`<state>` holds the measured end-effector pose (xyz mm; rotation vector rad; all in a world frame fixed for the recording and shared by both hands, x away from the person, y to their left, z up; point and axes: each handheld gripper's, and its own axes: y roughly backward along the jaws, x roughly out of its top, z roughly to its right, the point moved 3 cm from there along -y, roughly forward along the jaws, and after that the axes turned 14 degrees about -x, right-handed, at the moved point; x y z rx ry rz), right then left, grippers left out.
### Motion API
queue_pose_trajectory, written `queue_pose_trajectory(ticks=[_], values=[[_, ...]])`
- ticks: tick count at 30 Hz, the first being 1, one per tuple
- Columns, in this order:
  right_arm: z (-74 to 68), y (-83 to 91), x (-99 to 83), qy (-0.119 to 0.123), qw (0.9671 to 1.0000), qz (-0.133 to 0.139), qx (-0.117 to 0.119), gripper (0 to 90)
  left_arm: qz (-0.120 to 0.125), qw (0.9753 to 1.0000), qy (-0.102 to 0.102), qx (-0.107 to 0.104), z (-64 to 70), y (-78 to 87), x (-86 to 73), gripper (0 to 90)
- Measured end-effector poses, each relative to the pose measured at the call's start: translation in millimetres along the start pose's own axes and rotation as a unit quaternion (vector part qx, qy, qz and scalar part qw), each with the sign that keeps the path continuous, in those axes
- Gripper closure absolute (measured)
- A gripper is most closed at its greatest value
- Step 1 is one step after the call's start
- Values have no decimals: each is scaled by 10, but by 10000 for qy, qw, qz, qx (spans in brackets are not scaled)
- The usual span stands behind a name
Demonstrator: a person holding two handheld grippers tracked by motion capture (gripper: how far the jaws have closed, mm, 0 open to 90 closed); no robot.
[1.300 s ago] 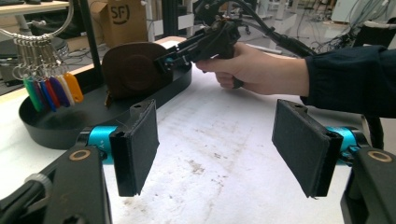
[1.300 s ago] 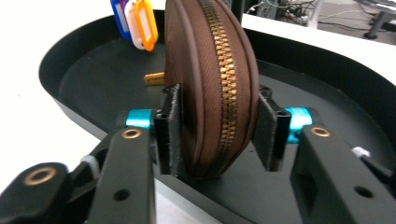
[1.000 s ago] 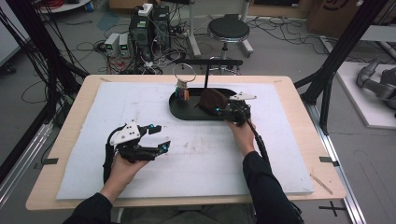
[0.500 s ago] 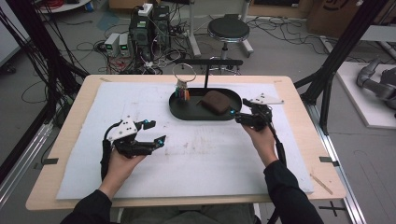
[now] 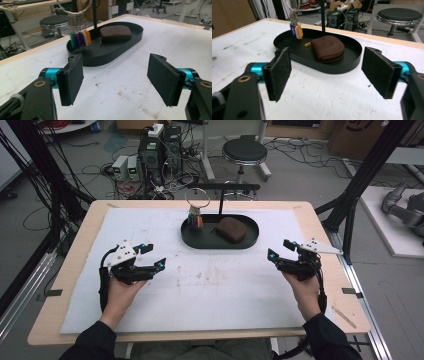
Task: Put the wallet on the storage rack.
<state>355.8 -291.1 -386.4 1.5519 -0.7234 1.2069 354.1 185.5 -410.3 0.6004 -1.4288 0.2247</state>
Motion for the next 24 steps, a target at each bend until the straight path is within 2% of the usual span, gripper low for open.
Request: queue_pose_trajectory(ticks=[3,7,9,13,20,24], values=[[-17,8,-92,-37,9999,-26,130,216,10,10000,35,76,-26,43,-14,290],[14,-24,-176,42,9998,-141,133,216,22,9999,21,154,-28,79,-11,291],[56,-12,-206,23,9998,-167,80,216,18,9999,2,171,-14,88,-5,290],[147,28,-250,161,9996,-172,-152,216,19,9998,-55,185,19,89,14,290],[286,27,-312,200,9987,-254,-395,218,-22,9998,-44,171,29,64,-2,290],[319,16,-330,188,9985,-299,-414,218,-25,9998,-21,179,18,68,-11,290]])
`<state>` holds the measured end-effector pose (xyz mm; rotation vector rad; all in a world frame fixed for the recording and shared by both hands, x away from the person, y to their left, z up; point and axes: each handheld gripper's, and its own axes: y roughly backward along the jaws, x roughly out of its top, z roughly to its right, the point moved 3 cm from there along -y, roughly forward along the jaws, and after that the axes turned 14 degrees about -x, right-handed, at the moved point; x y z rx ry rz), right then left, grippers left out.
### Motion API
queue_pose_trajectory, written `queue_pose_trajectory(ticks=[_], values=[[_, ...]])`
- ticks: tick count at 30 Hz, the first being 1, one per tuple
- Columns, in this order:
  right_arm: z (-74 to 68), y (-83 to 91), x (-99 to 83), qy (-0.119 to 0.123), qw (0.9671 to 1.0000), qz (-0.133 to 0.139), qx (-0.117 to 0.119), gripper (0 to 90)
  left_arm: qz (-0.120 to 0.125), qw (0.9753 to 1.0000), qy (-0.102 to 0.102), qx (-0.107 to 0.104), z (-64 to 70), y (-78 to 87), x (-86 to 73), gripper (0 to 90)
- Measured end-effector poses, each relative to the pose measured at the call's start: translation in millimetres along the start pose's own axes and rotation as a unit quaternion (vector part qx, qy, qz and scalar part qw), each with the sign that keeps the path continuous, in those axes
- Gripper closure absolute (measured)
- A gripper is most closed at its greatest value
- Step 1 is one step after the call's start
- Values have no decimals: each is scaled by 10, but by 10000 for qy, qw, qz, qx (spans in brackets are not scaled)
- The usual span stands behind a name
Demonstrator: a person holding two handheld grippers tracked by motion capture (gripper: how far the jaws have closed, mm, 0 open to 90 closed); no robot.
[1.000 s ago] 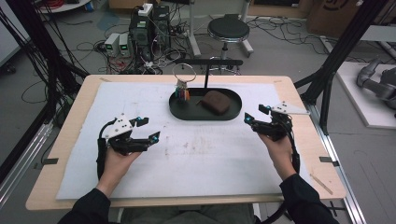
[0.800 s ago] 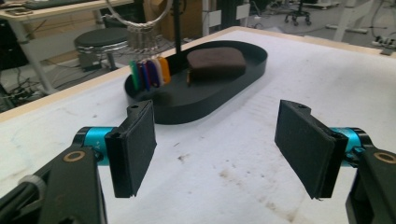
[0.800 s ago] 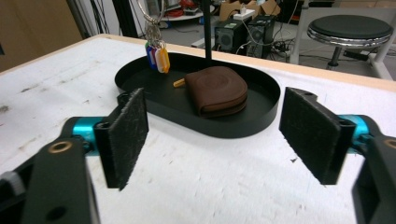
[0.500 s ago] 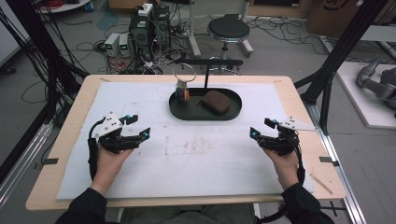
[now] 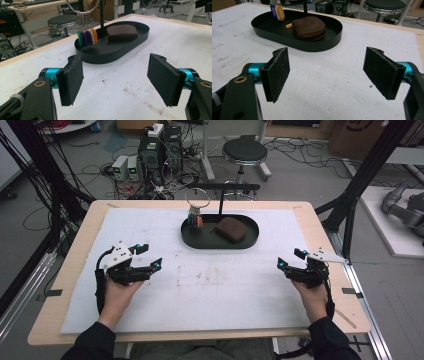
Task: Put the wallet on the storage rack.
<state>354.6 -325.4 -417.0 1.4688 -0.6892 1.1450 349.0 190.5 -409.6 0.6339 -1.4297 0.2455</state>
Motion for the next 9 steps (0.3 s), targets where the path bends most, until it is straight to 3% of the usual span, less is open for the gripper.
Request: queue_pose_trajectory(ticks=[9], values=[[-28,-34,-8,155,9999,-52,0,217,-7,10000,-15,14,2,10,-13,290]])
